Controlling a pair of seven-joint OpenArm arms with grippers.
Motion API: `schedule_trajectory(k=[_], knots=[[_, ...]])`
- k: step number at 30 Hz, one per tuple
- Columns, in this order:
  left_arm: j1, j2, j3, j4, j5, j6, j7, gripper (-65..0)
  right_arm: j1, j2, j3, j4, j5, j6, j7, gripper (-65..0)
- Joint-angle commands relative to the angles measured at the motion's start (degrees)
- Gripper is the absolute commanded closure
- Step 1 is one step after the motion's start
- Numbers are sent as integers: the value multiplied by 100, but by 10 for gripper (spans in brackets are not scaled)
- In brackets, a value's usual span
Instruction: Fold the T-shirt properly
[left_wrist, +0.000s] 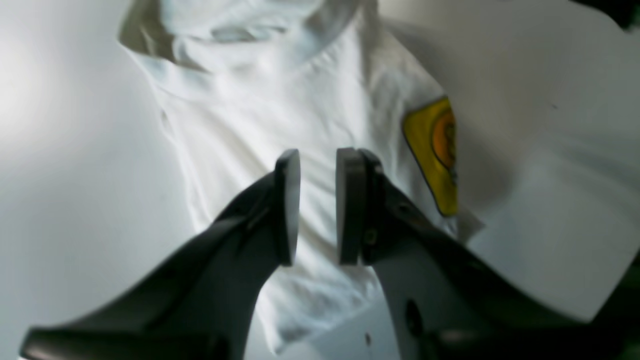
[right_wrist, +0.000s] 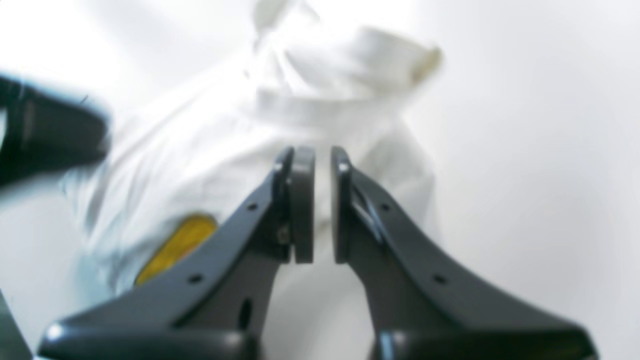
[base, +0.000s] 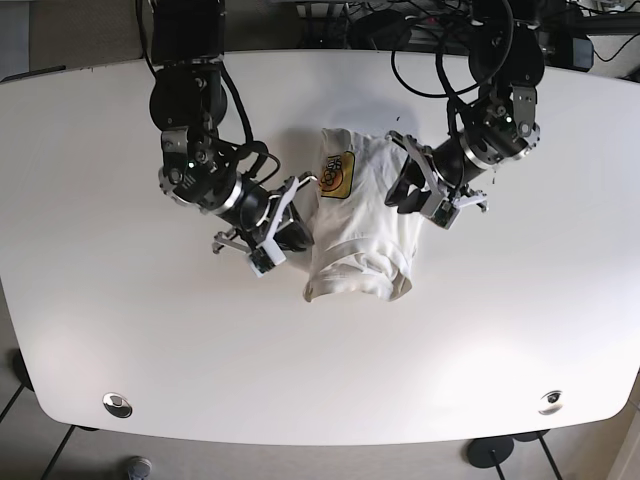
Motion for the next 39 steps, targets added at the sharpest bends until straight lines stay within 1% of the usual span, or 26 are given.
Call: schedule_trajectory(k=[1, 4, 7, 8, 11, 13, 14, 17, 18, 20, 21, 23, 25, 26, 29, 30, 32, 34, 35, 37, 38, 39], knots=[[181, 25, -118, 124, -81, 7, -134, -118, 281, -147, -277, -280, 31, 21, 62, -49], [383, 25, -135, 124, -81, 7, -134, -115, 492, -164, -576, -773, 40, 21, 97, -49], [462, 25, -144, -17, -72, 7, -143, -115, 659, -164, -585, -1564, 22, 21, 651, -49], [445, 16, -144, -219, -72, 7, -143, -115, 764, -156, -585, -1986, 22, 21, 968, -49], [427, 7, -144, -676, -72, 7, -143, -115, 940, -103, -585, -2803, 22, 21, 1443, -49], [418, 7, -135, -905, -72, 7, -151, -115, 958, 38, -585, -3067, 48, 21, 1794, -49], [418, 16, -135, -957, -72, 7, -151, -115, 958, 73, -594, -3076, 66, 21, 1873, -49], [418, 16, -118, -896, -99, -2, -151, -115, 958, 73, -585, -2715, 84, 21, 1856, -49], [418, 7, -118, -790, -81, -2, -151, -115, 958, 73, -585, -2531, 84, 21, 1768, -49], [418, 7, -100, -614, -72, -2, -134, -115, 1081, 82, -567, -2118, 57, 21, 1399, -49], [418, 7, -100, -614, -72, -2, -125, -115, 1204, 82, -567, -2074, 31, 21, 1311, -49], [410, -10, -100, -632, -72, -2, -134, -115, 1468, 73, -567, -2311, 22, 12, 1302, -49], [383, -19, -100, -623, -72, -2, -125, -115, 1828, 73, -567, -2865, 22, 12, 1319, -49], [383, -19, -100, -623, -72, -2, -125, -115, 2013, 64, -567, -3225, 22, 12, 1434, -49], [383, -19, -100, -597, -72, -2, -134, -115, 2364, 73, -567, -4140, 22, 12, 2128, -49], [383, -19, -100, -579, -81, -2, -134, -115, 2452, 82, -567, -4307, 75, 12, 2243, -49], [383, -19, -118, -421, -81, -2, -134, -117, 2505, 143, -567, -4307, 84, 12, 2234, -49], [374, -19, -118, -96, -81, 7, -125, -119, 2470, 205, -550, -3885, 84, 12, 2023, -49], [366, -19, -118, 62, -81, 16, -125, -121, 2382, 205, -436, -3595, 84, 12, 1829, -49], [190, 7, -109, 282, -72, 25, -99, -124, 2188, 205, 57, -2953, 57, 12, 1381, -49], [49, 16, -100, 335, -72, 192, -99, -167, 2065, 196, 303, -2548, 75, 21, 1108, -49], [-48, 16, -100, 335, -72, 420, -99, -219, 1977, 196, 391, -2302, 84, 30, 959, -49]])
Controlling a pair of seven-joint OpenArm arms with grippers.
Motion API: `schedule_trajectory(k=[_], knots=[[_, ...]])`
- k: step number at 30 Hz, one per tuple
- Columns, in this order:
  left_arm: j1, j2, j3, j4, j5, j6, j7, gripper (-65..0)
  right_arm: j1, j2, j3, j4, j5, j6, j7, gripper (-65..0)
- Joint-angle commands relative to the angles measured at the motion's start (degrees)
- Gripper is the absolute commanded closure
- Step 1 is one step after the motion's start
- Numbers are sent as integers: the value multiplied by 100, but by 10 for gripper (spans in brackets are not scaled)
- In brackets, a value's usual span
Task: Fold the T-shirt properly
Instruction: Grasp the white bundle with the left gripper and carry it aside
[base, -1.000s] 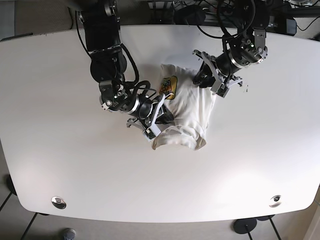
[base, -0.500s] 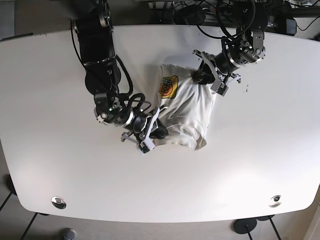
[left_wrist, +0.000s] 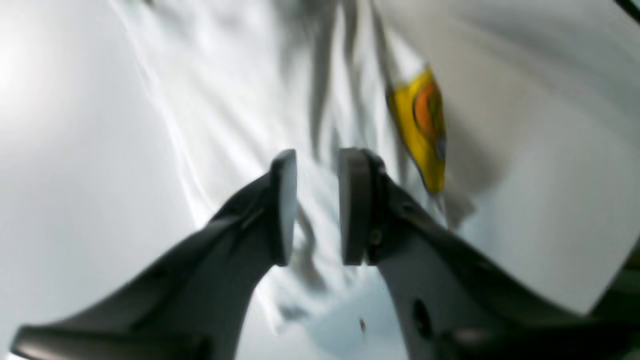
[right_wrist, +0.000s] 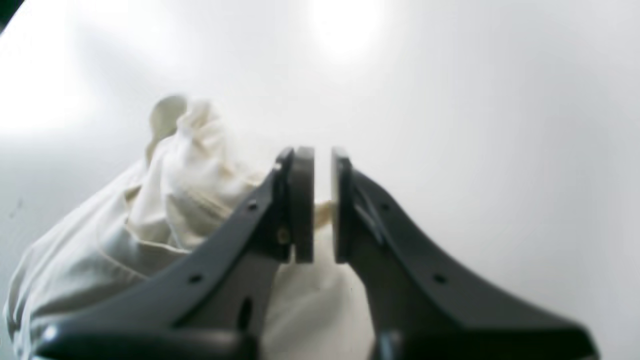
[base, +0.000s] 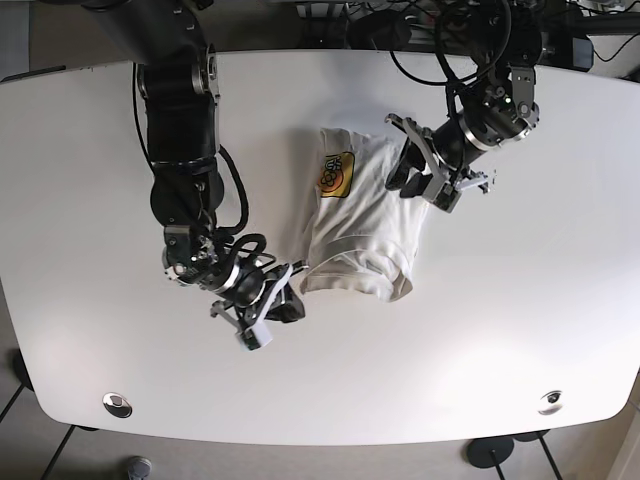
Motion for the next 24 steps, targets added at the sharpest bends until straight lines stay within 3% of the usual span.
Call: schedule_trajectory(k=[1, 4, 11, 13, 14, 17, 19, 24], knots=[[-227, -6, 20, 130, -88, 455, -123, -276, -27, 12, 131, 567, 94, 52, -167, -49], [-570, -15, 425, 121, -88, 1439, -158, -385, -300, 21, 456, 1094, 94, 96, -475, -49], [-1432, -15, 1919, -679, -79, 3505, -176, -454, -678, 21, 685, 1622, 94, 96, -660, -49], [-1581, -15, 2411, -1075, -79, 3725, -290, -447, -704, 21, 685, 1630, 94, 96, -660, -49], [-1634, -67, 2825, -1259, -8, 3892, -615, -447, -713, 21, 685, 1630, 94, 96, -660, -49], [-1634, -182, 3563, -1831, 827, 4129, -1178, -451, -783, 12, 685, 1630, 94, 87, -660, -49], [-1616, -182, 3607, -2323, 1170, 4129, -1336, -447, -783, -5, 685, 1630, 94, 87, -660, -49], [-1528, -683, 3396, -2903, 1108, 4094, -1538, -447, -783, -14, 685, 1630, 94, 78, -660, -49]])
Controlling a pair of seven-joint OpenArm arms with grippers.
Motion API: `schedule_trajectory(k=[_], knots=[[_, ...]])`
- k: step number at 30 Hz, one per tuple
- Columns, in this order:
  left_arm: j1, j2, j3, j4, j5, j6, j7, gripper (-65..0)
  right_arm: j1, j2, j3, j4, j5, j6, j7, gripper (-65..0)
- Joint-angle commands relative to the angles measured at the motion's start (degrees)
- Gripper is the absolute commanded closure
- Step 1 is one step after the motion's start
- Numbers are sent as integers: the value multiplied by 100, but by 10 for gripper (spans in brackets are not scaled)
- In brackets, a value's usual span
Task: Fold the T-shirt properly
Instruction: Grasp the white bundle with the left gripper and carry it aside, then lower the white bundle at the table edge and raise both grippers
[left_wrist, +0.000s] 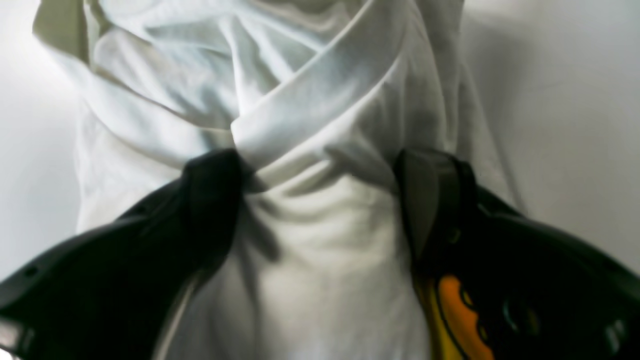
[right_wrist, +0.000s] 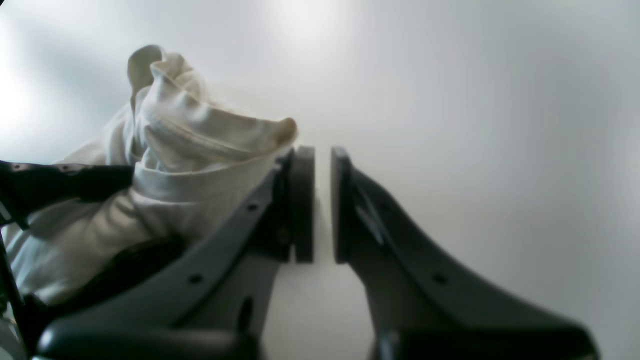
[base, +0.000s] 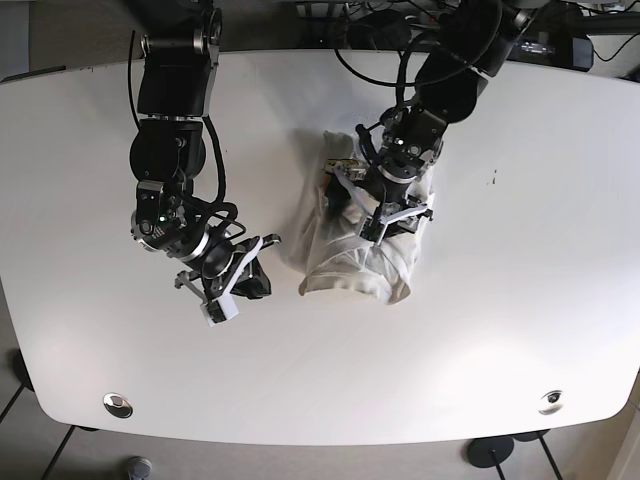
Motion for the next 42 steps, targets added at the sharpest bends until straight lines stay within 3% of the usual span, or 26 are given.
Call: schedule_trajectory(k=[1, 3, 7, 11, 16, 19, 25, 27, 30, 33, 39, 42], knots=[[100, -439, -165, -257, -118, 173, 547, -447, 159, 3, 5, 142, 101, 10, 140, -49], [135, -738, -341, -327, -259, 85, 547, -447, 159, 3, 5, 142, 110, 10, 140, -49], [285, -1459, -1519, -697, -505, -1190, 547, -446, 159, -14, 5, 168, 110, 10, 140, -49], [311, -1898, -2943, -1391, 5, -2385, 547, -446, 27, -14, 5, 502, 110, 10, 140, -49], [276, -2479, -4156, -2297, 646, -3642, 521, -446, -316, -14, -30, 1197, 110, 1, 123, -49], [302, -2909, -4464, -2666, 673, -3968, 283, -446, -509, -5, -21, 1610, 110, 1, -18, -49], [311, -3991, -4534, -3853, 655, -4012, -824, -446, -1345, 30, 5, 2366, 101, 28, -36, -49], [311, -4131, -4534, -3844, 646, -4020, -956, -446, -1582, 30, 5, 2498, 101, 37, -27, -49], [294, -4131, -4560, -3483, 646, -4029, -948, -446, -1784, 30, -30, 2533, 101, 37, -27, -49], [733, -4008, -4965, -2226, 646, -4029, -666, -446, -1960, 30, -30, 2542, 92, 37, -18, -49], [935, -2742, -5158, 218, 673, -4724, 90, -446, -2092, 30, -4, 2507, 39, -25, -80, -49], [909, -1934, -4640, 1062, 690, -4741, 151, -446, -2259, 294, -4, 2498, 39, -25, -80, -49]])
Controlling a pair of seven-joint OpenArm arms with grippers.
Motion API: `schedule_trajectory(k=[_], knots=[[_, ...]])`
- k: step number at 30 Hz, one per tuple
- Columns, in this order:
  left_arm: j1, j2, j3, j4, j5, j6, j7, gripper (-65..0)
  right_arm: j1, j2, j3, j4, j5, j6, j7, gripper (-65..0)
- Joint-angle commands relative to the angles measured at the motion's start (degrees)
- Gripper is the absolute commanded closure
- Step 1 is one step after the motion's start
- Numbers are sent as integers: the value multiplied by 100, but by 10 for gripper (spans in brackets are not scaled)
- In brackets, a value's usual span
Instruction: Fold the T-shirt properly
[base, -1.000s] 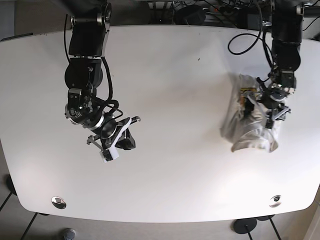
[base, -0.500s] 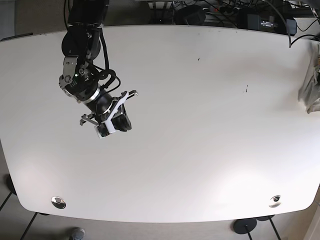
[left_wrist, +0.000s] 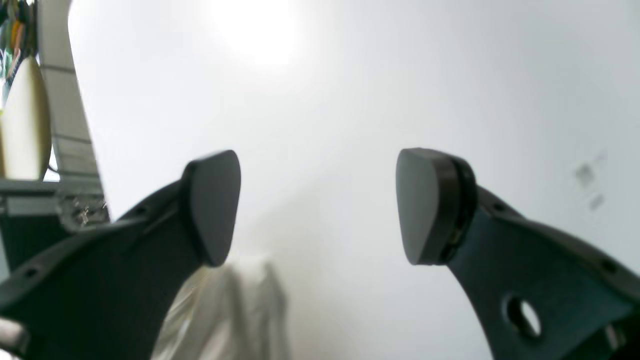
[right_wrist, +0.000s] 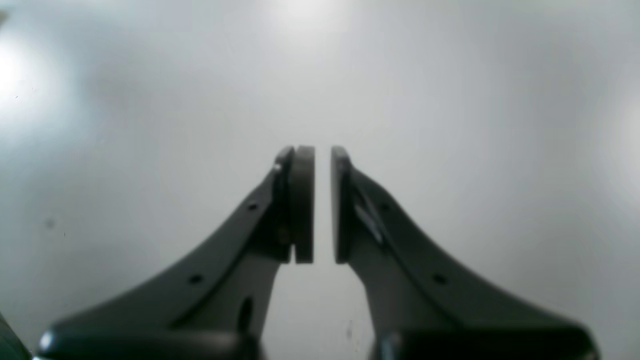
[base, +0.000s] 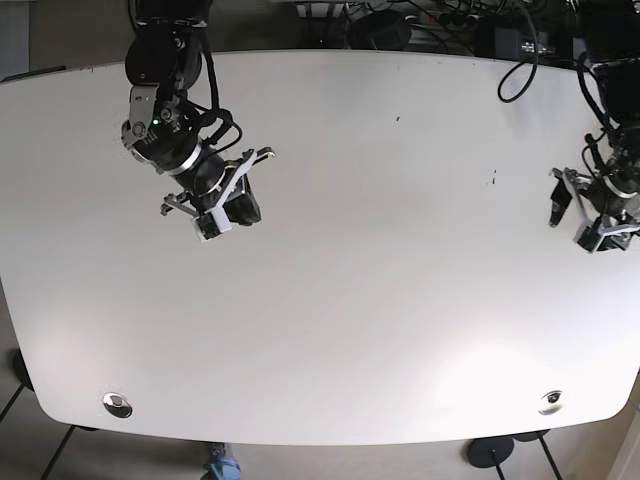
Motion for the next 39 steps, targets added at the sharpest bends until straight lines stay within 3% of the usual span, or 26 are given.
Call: schedule_trajectory(k=[1, 6, 10, 12, 15, 18, 21, 27, 33, 39], knots=[[-90, 262, 365, 492, -88, 17, -124, -444, -43, 108, 32, 94, 72, 19, 150, -49], [-90, 1106, 1218, 607, -88, 624, -150, -444, -96, 266, 524, 85, 72, 28, 159, -49], [200, 1598, 1684, 1073, -79, 1687, -159, -444, -87, 644, 656, -144, 72, 72, 176, -49], [684, 1871, 1693, 1495, -79, 2285, -528, -444, -228, 829, 664, -144, 72, 72, 229, -49], [1809, 2293, 1675, 1873, -79, 3129, -1575, -435, -1072, 926, 805, 32, 72, 45, 1328, -49], [2688, 2425, 1693, 1969, -79, 3639, -2383, -364, -1687, 890, 972, 15, 81, 54, 2225, -49], [3717, 2486, 1684, 2075, -79, 3736, -3139, -349, -2399, 890, 981, 59, 116, 54, 2779, -49], [5440, 2486, 1684, 2163, -105, 3744, -3931, -344, -3735, 741, 1245, 41, 143, 72, 3666, -49], [5633, 2636, 1701, 2075, -88, 3744, -3913, -344, -3955, 723, 1192, -38, 143, 72, 3816, -49], [5062, 2653, 1701, 2048, -105, 3744, -3913, -344, -3305, 750, 963, 41, 99, 72, 3790, -55]])
